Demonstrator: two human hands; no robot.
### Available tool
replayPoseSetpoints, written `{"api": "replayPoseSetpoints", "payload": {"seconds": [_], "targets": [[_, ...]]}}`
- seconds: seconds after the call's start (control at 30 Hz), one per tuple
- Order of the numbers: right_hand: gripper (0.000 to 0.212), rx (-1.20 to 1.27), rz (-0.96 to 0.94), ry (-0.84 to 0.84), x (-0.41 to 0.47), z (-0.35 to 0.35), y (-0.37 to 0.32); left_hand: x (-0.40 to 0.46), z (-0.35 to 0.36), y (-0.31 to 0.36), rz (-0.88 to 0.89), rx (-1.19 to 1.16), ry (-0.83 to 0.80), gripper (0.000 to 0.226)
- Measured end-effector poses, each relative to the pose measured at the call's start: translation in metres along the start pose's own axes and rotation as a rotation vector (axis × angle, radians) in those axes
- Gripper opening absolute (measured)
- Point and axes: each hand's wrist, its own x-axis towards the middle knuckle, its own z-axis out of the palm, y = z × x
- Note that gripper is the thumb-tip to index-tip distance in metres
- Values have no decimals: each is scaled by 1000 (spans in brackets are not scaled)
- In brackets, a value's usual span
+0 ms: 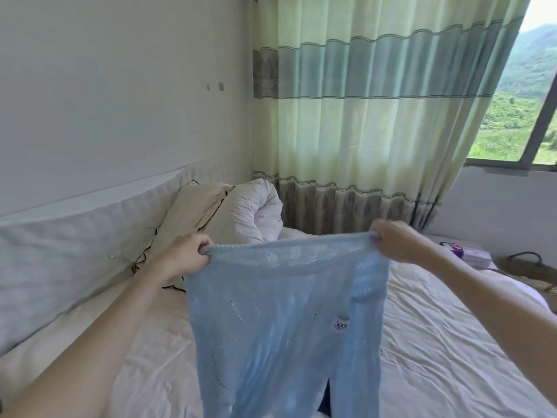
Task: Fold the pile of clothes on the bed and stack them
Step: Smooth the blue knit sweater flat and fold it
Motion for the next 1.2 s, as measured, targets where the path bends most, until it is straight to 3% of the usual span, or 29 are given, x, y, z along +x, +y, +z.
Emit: {"api": "replayPoseSetpoints", "payload": {"seconds": [0.07,0.13,0.23,0.3,0.4,0.57,0.67,0.77,0.87,0.93,1.03,1.1,1.2], "targets": [[9,-67,-23,-128,-6,11,1,-1,4,-12,-36,41,-25,19],[10,51,-22,-49,-2,4,1,-1,2,-19,1,-73,24,17],[13,539,88,153,2,-5,0,-15,-1,-13,20,-587,94,6],[14,910,197,89,-3,-2,-1,-28,2,-10,-21,-825,-23,6],[27,1047,237,-60,-12,6,7,-36,6,-16,-41,-731,-137,26],[45,1106,112,-318,-20,4,25,-37,-11,-18,4,-674,-225,56],[36,1438,43,-428,-26,0,42,-40,-22,-28,55,-662,-409,67],[34,1673,-54,-415,-37,2,49,-44,-18,-29,10,-796,-301,59],[31,1522,10,-344,-42,14,41,-47,-5,-15,-51,-847,2,8],[20,1139,77,-211,-44,19,32,-48,2,-8,-47,-823,168,3],[7,621,113,8,-46,25,28,-54,8,1,28,-773,267,5],[11,571,149,122,-49,29,26,-59,11,3,60,-680,311,7],[29,756,164,207,-56,38,21,-70,16,-2,86,-538,389,13]]}}
